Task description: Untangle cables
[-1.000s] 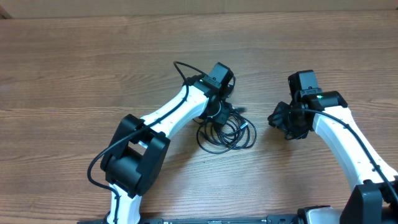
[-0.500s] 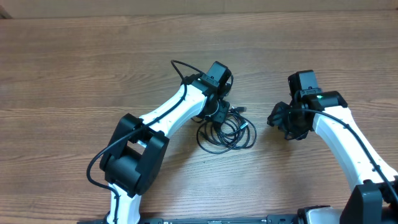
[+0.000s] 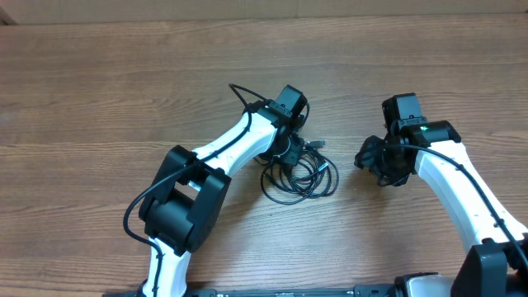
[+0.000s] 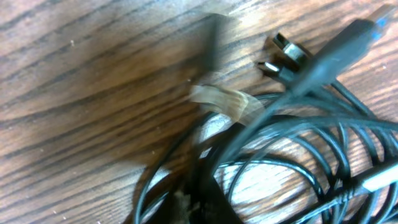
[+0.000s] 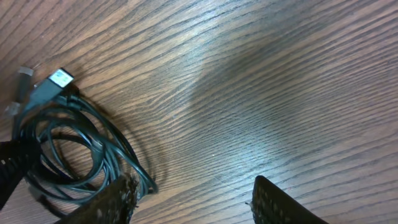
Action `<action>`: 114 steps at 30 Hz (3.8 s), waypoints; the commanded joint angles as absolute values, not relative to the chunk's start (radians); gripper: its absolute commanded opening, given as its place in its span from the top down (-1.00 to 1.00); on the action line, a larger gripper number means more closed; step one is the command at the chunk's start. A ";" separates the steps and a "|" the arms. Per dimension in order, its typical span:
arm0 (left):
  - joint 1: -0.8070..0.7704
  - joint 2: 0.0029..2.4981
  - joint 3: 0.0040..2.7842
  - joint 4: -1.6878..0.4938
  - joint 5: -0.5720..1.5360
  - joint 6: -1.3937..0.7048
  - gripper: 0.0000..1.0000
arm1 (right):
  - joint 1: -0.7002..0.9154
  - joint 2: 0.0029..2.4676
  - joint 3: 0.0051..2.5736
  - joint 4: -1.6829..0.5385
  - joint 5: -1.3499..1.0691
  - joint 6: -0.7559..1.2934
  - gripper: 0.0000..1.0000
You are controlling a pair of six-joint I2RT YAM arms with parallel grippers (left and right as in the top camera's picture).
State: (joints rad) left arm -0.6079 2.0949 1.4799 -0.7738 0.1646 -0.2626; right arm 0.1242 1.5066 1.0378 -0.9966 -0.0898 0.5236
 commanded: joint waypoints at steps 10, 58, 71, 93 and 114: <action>-0.599 2.027 1.651 -0.833 0.178 -0.202 0.92 | 0.121 1.504 1.047 -0.942 -0.295 0.336 -0.26; -0.371 1.928 1.771 -1.036 0.403 0.002 0.92 | 0.125 1.504 1.047 -0.915 -0.089 0.594 0.92; -0.004 1.835 1.772 -1.069 0.316 -0.026 0.92 | 0.122 1.504 1.047 -0.974 0.037 0.595 0.85; 0.350 1.762 1.772 -1.004 0.408 -0.214 0.92 | 0.122 1.504 1.047 -0.972 0.036 0.596 0.85; -0.026 1.766 1.769 -1.022 0.416 -0.010 -0.35 | 0.123 1.504 1.047 -0.972 0.024 0.595 0.88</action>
